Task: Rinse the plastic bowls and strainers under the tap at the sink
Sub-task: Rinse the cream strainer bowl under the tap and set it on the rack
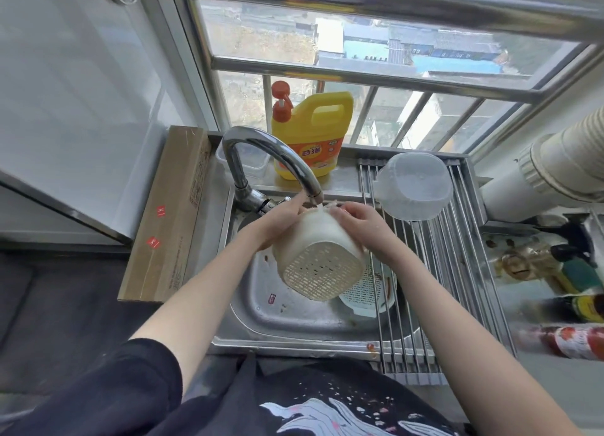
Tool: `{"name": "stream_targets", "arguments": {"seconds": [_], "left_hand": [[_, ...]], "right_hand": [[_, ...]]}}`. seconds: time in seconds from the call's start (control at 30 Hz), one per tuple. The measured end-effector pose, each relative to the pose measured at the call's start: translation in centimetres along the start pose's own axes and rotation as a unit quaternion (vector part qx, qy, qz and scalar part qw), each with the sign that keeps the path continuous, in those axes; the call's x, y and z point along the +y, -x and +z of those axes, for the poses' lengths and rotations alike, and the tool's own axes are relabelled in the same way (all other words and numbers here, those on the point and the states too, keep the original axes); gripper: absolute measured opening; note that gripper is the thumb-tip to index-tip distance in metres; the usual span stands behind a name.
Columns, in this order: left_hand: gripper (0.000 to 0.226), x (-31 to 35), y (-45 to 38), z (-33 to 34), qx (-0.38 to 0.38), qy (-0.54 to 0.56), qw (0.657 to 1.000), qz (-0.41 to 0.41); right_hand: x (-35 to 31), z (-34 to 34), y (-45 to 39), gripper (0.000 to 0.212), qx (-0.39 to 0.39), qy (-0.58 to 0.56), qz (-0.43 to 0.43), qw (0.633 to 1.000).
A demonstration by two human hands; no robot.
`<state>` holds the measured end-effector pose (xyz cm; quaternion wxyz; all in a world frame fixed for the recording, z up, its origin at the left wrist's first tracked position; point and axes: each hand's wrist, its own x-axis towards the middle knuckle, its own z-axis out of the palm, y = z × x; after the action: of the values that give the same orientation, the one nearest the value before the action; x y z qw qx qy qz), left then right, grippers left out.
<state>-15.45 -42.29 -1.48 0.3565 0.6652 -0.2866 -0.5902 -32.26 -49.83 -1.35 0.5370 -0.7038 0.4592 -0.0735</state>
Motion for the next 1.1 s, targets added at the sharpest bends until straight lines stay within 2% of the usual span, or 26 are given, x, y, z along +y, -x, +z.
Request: {"name": "stream_targets", "arguments": {"seconds": [0.07, 0.13, 0.2, 0.3, 0.4, 0.53, 0.6, 0.7, 0.77, 0.87, 0.93, 1.03, 1.1], "left_hand": [[0.048, -1.3, 0.4, -1.2, -0.062, 0.01, 0.997, -0.044], [0.054, -2.6, 0.6, -1.8, -0.106, 0.006, 0.993, -0.055], [0.048, -2.9, 0.9, -1.4, -0.093, 0.002, 0.995, -0.027], [0.033, -2.1, 1.0, -0.6, -0.04, -0.046, 0.998, 0.014], [0.031, -2.0, 0.1, -0.6, -0.007, -0.084, 0.995, 0.057], [0.032, -0.7, 0.3, -0.6, 0.004, -0.09, 0.994, 0.07], [0.041, -0.1, 0.6, -0.8, -0.023, -0.107, 0.994, 0.029], [0.069, -0.1, 1.2, -1.3, -0.089, -0.162, 0.981, -0.064], [0.067, -0.6, 1.5, -1.2, -0.118, -0.126, 0.983, -0.058], [0.054, -1.4, 1.2, -0.6, -0.037, -0.038, 0.999, 0.012], [0.051, -1.8, 0.6, -0.2, 0.013, -0.015, 0.999, 0.047], [0.04, -1.8, 0.3, 0.3, 0.073, -0.044, 0.992, 0.096], [0.042, -1.7, 0.3, 0.5, 0.108, -0.04, 0.987, 0.115]], "right_hand": [[0.6, -0.2, 0.2, 0.065, 0.041, -0.083, 0.034, 0.995], [1.3, -0.4, 0.5, 0.06, 0.054, -0.119, 0.062, 0.99], [1.5, -0.3, 0.6, 0.05, 0.023, -0.088, 0.092, 0.992], [0.9, -0.1, 0.3, 0.057, -0.055, 0.013, 0.102, 0.993], [0.7, -0.2, 0.1, 0.055, -0.087, -0.019, 0.062, 0.994], [1.4, 1.0, 0.0, 0.048, -0.012, -0.153, 0.056, 0.987], [1.9, 1.2, -0.2, 0.044, 0.032, -0.198, 0.102, 0.974], [2.3, 0.8, -0.2, 0.043, 0.072, -0.239, 0.165, 0.954], [2.5, 0.7, -0.4, 0.038, 0.099, -0.226, 0.165, 0.955], [2.0, 1.3, -0.6, 0.027, 0.114, -0.143, 0.138, 0.973], [1.0, 1.9, -0.5, 0.027, 0.081, -0.129, 0.154, 0.976], [-0.1, 2.7, -0.8, 0.045, 0.066, -0.133, 0.134, 0.98], [0.1, 2.8, -1.1, 0.07, 0.068, -0.132, 0.149, 0.978]]}}
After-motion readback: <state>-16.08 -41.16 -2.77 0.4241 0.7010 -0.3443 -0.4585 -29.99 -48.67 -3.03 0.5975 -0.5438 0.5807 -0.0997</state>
